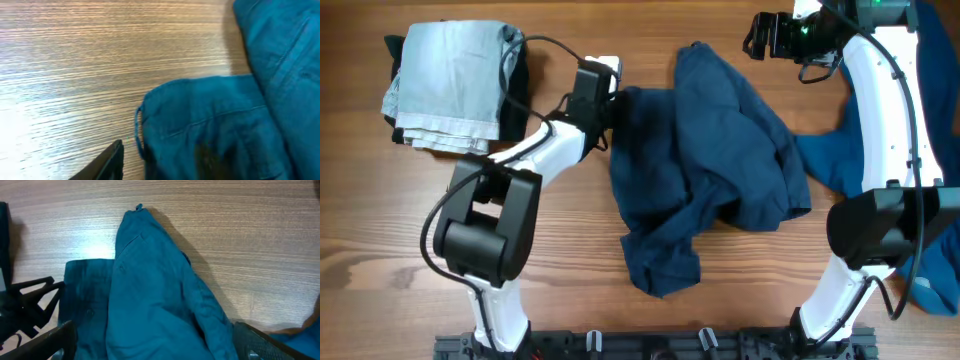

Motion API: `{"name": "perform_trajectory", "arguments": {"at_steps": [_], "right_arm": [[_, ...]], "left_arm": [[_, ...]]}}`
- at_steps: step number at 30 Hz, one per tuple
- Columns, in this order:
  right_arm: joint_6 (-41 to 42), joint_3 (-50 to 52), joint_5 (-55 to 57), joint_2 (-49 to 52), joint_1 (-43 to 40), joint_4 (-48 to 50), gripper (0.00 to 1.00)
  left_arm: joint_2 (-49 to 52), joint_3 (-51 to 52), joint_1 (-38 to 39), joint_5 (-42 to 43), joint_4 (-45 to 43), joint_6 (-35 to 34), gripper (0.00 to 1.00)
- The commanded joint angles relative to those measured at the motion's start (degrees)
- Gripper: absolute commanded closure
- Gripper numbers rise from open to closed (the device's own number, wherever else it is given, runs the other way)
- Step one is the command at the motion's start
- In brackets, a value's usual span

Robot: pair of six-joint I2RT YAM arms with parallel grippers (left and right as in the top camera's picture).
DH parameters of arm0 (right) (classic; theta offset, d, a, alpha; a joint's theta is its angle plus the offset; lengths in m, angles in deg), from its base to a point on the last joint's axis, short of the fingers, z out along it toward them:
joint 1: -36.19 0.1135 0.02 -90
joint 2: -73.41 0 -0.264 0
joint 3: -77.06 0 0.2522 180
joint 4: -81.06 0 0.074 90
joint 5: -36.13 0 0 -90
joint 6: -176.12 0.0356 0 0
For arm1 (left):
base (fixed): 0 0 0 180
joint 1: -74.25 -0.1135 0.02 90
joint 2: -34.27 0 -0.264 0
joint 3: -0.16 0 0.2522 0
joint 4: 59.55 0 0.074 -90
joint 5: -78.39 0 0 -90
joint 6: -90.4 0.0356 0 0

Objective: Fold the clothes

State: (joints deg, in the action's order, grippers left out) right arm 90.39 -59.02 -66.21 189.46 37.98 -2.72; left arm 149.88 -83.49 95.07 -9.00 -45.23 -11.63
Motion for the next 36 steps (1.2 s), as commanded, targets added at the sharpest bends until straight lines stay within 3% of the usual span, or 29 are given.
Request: {"name": "perform_trajectory", "arguments": {"at_steps": [1, 15, 20, 26, 30, 33, 34, 35, 36], "right_arm": [[-1.1, -0.7, 1.0, -0.5, 0.1, -0.2, 0.01], [-1.3, -0.7, 1.0, -0.5, 0.1, 0.4, 0.01], [-1.8, -0.7, 1.0, -0.5, 0.1, 0.5, 0.01], [-2.6, -0.7, 1.0, -0.5, 0.1, 0.7, 0.01], [-2.7, -0.7, 1.0, -0.5, 0.1, 0.9, 0.0], [-2.7, -0.7, 1.0, -0.5, 0.1, 1.6, 0.01], [-2.6, -0.7, 1.0, -0.5, 0.1, 1.8, 0.0], [-2.6, -0.7, 1.0, -0.5, 0.1, 1.7, 0.01], [-2.5, -0.7, 1.0, -0.5, 0.1, 1.6, 0.0]], "left_arm": [[-0.4, -1.0, 0.8, -6.2, 0.3, 2.9, 0.54], [4.8, -1.0, 4.2, -5.5, -0.3, 2.8, 0.62], [5.9, -1.0, 4.2, -9.0, -1.5, 2.8, 0.96], [5.9, -2.2, 3.5, -15.2, -8.0, 5.3, 0.96], [5.9, -16.0, -2.0, -17.7, -8.5, 10.4, 0.96], [5.9, -24.1, -5.3, -17.4, -8.3, 10.3, 0.95], [5.9, -24.7, -5.6, -16.9, -8.2, 10.3, 0.64], [5.9, -24.7, -5.2, -16.8, -5.8, 10.3, 0.15], [5.9, -24.7, -4.8, -16.8, -1.9, 10.3, 0.05]]}}
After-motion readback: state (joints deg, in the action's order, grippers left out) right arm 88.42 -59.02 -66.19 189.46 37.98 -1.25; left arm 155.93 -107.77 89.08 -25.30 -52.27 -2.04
